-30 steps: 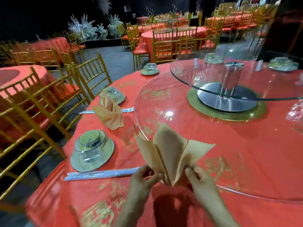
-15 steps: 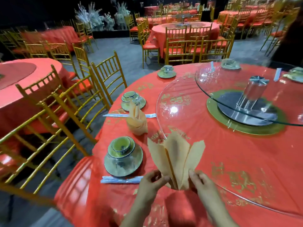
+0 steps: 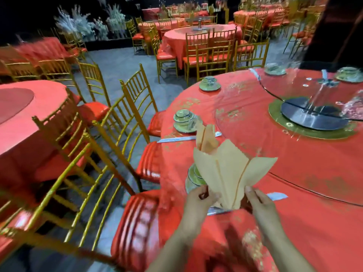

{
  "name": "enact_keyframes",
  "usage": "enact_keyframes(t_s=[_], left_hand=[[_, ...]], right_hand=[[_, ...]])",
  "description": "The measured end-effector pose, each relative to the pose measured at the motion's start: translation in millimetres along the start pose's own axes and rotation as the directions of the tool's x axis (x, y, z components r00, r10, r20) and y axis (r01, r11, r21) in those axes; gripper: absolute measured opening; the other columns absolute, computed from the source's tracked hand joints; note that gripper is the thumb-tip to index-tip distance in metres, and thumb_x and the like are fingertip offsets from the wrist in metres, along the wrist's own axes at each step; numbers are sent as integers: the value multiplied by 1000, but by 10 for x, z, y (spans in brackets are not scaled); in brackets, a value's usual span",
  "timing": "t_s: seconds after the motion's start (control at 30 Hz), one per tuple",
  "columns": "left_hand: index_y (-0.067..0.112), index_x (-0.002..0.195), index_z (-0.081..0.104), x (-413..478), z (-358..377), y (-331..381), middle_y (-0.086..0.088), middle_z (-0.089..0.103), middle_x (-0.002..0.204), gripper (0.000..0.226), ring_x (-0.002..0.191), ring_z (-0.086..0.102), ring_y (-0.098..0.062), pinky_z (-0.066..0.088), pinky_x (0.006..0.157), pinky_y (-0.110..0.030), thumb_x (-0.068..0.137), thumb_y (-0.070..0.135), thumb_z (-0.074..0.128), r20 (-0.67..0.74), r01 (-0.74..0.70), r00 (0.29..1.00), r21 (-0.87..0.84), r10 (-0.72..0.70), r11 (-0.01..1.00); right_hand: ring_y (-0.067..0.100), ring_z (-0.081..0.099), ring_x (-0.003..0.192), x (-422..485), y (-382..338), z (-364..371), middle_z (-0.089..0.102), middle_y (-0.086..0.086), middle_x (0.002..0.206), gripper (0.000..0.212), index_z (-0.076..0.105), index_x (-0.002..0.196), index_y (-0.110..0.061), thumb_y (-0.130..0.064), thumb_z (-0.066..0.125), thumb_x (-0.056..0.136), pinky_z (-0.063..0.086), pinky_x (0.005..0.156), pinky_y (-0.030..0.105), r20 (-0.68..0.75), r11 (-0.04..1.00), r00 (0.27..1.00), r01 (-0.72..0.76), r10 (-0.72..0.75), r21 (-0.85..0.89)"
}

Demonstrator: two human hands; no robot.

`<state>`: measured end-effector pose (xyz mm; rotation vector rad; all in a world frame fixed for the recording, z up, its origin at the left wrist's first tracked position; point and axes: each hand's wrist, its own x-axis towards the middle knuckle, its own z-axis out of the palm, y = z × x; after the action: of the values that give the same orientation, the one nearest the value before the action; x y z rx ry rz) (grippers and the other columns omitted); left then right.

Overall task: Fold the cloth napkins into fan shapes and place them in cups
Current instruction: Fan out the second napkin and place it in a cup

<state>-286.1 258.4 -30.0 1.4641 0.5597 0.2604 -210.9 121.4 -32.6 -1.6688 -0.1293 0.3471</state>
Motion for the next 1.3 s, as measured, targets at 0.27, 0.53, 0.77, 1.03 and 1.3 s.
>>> enact_keyframes(t_s=[0.27, 0.53, 0.77, 1.03, 1.3], left_hand=[[9, 85, 62, 425, -492, 212, 19, 62, 52, 14, 52, 52, 11, 37, 53, -5, 87, -4, 57, 130, -34, 991, 42, 29, 999], [10, 84, 68, 1011, -1143, 378, 10, 67, 67, 5, 62, 56, 0, 43, 61, -15, 79, 13, 68, 144, 19, 989, 15, -21, 1000], [13, 82, 67, 1308, -1903, 535, 15, 66, 59, 8, 54, 55, 6, 43, 56, -13, 83, 6, 66, 173, 1, 985, 34, -7, 999], [14, 76, 59, 1531, -2878, 701, 18, 59, 46, 18, 42, 49, 9, 38, 47, -9, 89, 2, 57, 381, -59, 924, 75, 26, 995], [14, 88, 64, 1789, -3317, 933, 1, 62, 82, 5, 59, 52, 1, 40, 55, -11, 90, 12, 59, 430, -10, 902, 118, -42, 993]], right_hand=[[22, 53, 71, 213, -71, 515, 62, 0, 65, 32, 61, 67, -12, -29, 53, 92, 42, 74, 37, -87, 995, 996, 19, -10, 103], [8, 49, 56, 529, -312, 1341, 55, -8, 54, 31, 56, 62, -16, -24, 53, 92, 36, 58, 26, -176, 983, 984, 12, 21, 183], [13, 54, 72, 522, -505, 2164, 61, -4, 72, 21, 63, 73, -21, -28, 55, 91, 40, 72, 30, -245, 991, 969, 7, 26, 136], [14, 39, 55, 349, -582, 3176, 50, -11, 45, 31, 65, 64, -22, -37, 55, 90, 28, 55, 29, -446, 993, 895, 32, 21, 111], [33, 62, 92, 305, -838, 3765, 67, 20, 96, 33, 64, 89, -6, -36, 52, 91, 41, 76, 33, -535, 989, 845, 68, 14, 133]])
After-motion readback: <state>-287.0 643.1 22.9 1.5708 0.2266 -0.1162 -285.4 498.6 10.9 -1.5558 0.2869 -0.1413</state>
